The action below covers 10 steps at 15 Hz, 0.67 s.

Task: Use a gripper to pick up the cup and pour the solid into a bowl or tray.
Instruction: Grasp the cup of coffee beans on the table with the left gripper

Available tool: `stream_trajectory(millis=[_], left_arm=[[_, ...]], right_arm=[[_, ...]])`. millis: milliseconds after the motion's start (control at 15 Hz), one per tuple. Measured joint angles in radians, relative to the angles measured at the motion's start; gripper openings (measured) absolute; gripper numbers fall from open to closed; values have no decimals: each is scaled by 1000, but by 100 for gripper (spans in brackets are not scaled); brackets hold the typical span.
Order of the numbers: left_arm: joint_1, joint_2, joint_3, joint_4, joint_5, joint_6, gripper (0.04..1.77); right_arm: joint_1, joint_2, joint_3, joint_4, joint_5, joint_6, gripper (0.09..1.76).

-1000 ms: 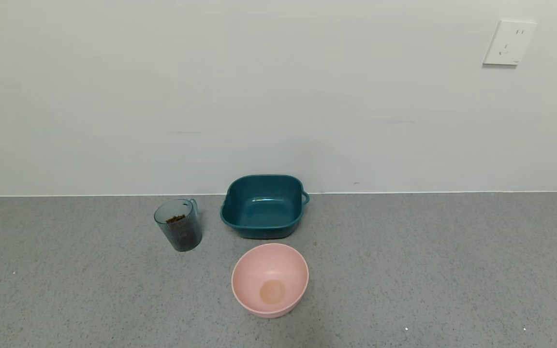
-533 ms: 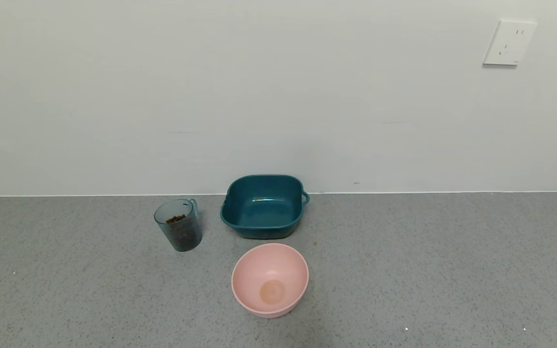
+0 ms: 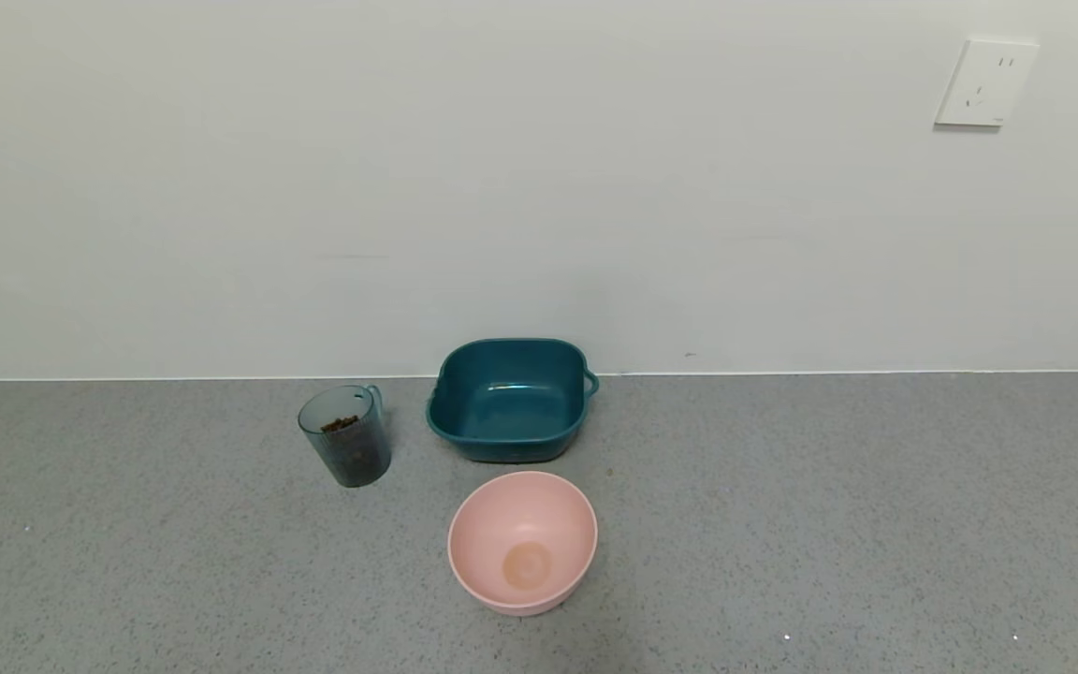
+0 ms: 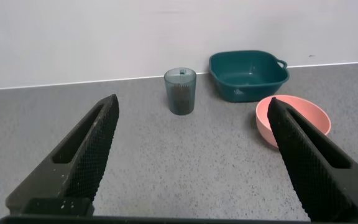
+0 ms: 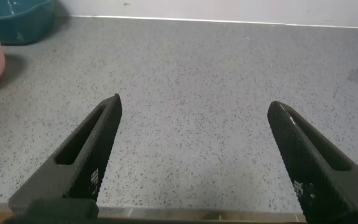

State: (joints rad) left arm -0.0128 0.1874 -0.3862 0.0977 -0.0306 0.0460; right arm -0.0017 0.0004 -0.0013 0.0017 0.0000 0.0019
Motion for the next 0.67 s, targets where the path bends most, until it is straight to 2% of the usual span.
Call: stream_trajectory(millis=[333,667], left_arm=[[-5,154,-102,-2,-2,61,172],[-7,406,-177,-5,0,74,172]], right_arm=[[0,0,0,0,0,0,171],[0,0,0,0,0,0,171]])
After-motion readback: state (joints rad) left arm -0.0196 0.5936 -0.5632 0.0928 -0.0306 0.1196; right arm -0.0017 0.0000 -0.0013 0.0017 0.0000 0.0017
